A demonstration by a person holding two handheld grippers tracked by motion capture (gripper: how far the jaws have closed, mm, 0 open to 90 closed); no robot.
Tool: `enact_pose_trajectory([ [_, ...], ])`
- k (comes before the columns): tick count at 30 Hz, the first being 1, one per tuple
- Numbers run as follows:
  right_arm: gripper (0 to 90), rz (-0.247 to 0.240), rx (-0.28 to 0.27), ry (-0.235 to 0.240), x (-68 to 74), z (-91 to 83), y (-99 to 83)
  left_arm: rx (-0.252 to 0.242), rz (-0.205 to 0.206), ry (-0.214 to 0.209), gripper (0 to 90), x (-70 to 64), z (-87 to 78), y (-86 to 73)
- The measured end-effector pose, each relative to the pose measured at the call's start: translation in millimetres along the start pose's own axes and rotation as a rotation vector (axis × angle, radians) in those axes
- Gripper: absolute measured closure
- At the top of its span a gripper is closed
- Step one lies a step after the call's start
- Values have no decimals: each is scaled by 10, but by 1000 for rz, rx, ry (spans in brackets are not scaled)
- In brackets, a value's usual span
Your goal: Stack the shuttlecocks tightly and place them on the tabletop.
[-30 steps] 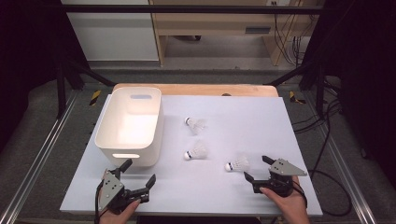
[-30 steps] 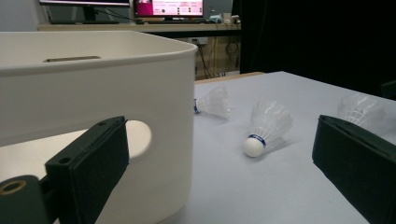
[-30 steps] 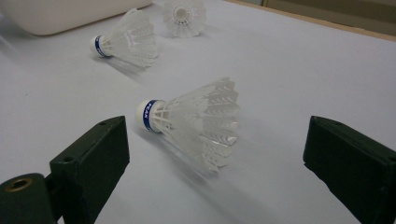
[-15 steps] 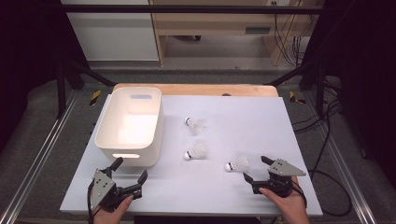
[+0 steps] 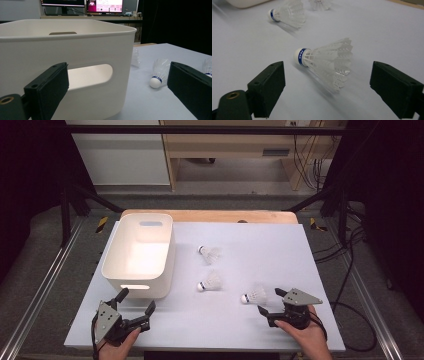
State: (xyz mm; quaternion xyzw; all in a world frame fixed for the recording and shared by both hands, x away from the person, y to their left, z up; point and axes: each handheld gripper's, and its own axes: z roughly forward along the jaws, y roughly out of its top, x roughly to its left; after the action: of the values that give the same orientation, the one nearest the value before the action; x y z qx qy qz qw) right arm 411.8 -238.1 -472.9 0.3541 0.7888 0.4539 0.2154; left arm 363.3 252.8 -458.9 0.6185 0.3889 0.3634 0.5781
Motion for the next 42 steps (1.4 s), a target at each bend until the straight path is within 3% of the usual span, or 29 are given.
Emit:
enact_pose_trajectory([
  [5,202,3,64,48,-41,52,89,-3,-12,19,39,41,-7,-6],
  [7,241,-9,118,57,-76,89,149,-7,-17,19,40,50,-8,-7],
  [13,329,-50,181,80,-93,158,220,-6,-9,15,39,49,-2,-2],
  [20,503,-84,251,135,-42,263,224,1,8,3,40,22,12,-4],
  [22,596,-98,257,140,-20,264,221,1,7,2,40,20,11,-4],
  [27,726,-112,259,149,-14,269,208,-2,6,6,41,25,10,-3],
  [28,804,-122,264,153,-14,266,207,-2,7,8,41,26,8,-3],
  [32,889,-120,259,177,-20,251,210,-2,11,15,42,24,3,1],
  [42,900,-131,196,169,-108,276,281,4,18,30,44,34,-2,-5],
])
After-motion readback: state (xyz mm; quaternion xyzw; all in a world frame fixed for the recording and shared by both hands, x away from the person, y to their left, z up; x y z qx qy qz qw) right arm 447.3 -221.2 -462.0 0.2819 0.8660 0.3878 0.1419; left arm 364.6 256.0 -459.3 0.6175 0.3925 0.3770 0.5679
